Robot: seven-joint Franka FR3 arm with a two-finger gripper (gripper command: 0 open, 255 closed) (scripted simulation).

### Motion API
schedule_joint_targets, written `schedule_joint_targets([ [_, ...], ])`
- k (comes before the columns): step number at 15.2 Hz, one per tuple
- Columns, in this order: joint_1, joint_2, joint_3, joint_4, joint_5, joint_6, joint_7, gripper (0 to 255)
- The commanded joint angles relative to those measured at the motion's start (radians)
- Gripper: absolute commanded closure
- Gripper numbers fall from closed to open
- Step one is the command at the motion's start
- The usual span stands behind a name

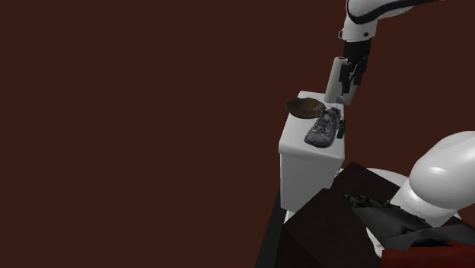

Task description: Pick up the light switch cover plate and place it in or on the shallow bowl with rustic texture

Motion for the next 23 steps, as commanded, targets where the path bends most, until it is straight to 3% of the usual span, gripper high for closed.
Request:
schedule_joint_targets([
  [1,-0.012,0.045,-0.033,0.031,-0.018,0.023,-0.038,0],
  [9,-0.052,0.266,-0.165,0.192,-0.036,0.118,-0.198,0],
  [16,-0.097,0.499,-0.261,0.392,0.025,0.172,-0.354,0],
  [23,-0.105,0.507,-0.267,0.308,0.024,0.265,-0.354,0],
])
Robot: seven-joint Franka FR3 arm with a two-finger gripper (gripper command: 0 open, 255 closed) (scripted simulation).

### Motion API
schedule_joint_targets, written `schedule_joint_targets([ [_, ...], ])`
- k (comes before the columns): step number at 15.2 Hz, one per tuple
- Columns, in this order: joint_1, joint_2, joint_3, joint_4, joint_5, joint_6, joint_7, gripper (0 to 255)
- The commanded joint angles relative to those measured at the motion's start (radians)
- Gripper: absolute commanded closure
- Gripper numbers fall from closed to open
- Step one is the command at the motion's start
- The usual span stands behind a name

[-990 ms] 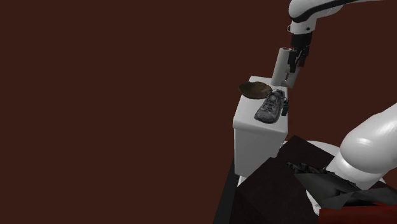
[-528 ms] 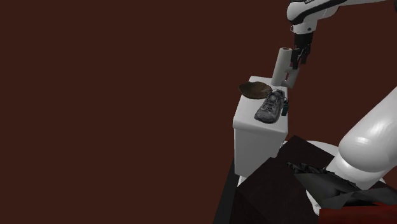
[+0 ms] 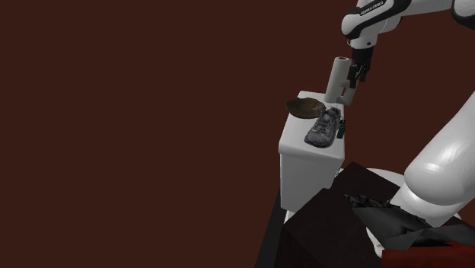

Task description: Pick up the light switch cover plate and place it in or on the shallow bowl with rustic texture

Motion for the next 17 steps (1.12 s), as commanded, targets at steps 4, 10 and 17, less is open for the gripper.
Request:
schedule_joint_targets([
  [4,-0.002,0.001,-0.002,-0.019,-0.001,0.021,-0.001,0],
  [10,-0.002,0.002,-0.002,-0.019,-0.001,0.021,-0.001,255],
  [17,-0.002,0.001,-0.002,-0.019,-0.001,0.021,-0.001,255],
])
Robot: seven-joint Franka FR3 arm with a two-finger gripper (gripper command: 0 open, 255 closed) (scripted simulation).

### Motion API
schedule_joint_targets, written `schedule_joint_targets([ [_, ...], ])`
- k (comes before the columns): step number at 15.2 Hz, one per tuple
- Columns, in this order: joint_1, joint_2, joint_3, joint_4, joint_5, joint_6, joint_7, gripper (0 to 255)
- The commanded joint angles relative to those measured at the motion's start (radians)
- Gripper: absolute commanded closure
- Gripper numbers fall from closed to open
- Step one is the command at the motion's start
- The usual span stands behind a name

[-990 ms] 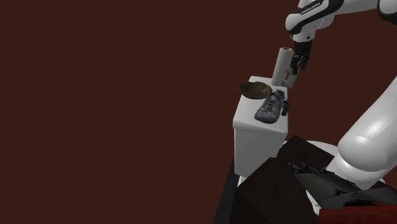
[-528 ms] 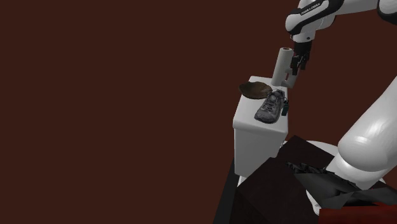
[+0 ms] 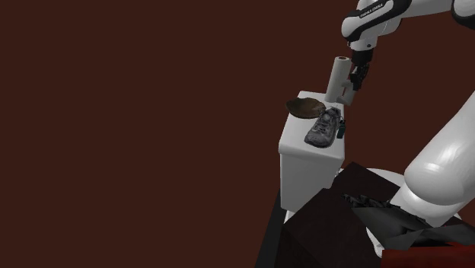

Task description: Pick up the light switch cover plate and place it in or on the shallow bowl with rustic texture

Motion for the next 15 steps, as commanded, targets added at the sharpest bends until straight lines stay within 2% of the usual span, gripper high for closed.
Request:
schedule_joint_targets([
  [1,0.000,0.000,0.000,0.000,0.000,0.000,0.000,255],
  [15,0.005,-0.027,0.006,0.147,-0.005,-0.170,-0.014,255],
])
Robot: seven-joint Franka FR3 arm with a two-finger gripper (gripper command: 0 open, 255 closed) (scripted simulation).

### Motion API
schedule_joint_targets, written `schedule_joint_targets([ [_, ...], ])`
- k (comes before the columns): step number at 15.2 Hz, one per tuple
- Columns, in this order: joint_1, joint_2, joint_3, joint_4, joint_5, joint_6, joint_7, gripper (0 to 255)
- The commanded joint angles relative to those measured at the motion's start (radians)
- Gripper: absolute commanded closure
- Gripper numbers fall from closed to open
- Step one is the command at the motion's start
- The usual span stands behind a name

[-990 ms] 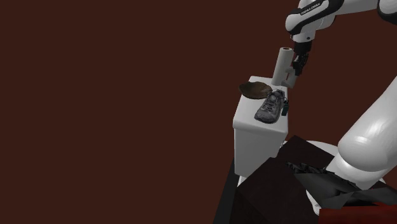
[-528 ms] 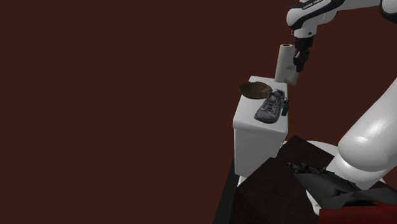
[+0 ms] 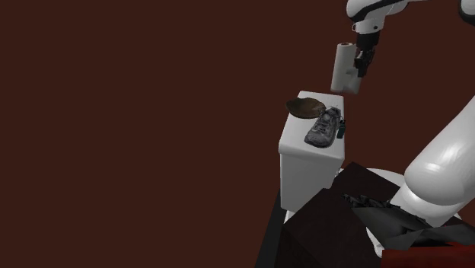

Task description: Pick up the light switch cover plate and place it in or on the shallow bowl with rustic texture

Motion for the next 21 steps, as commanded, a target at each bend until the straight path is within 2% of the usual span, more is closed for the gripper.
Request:
schedule_joint_targets([
  [1,0.001,0.000,0.001,0.028,0.001,-0.028,-0.003,255],
  [11,0.002,0.008,0.002,0.158,0.007,-0.149,-0.021,255],
  [21,0.112,-0.147,0.153,0.063,-0.013,-0.239,0.236,255],
])
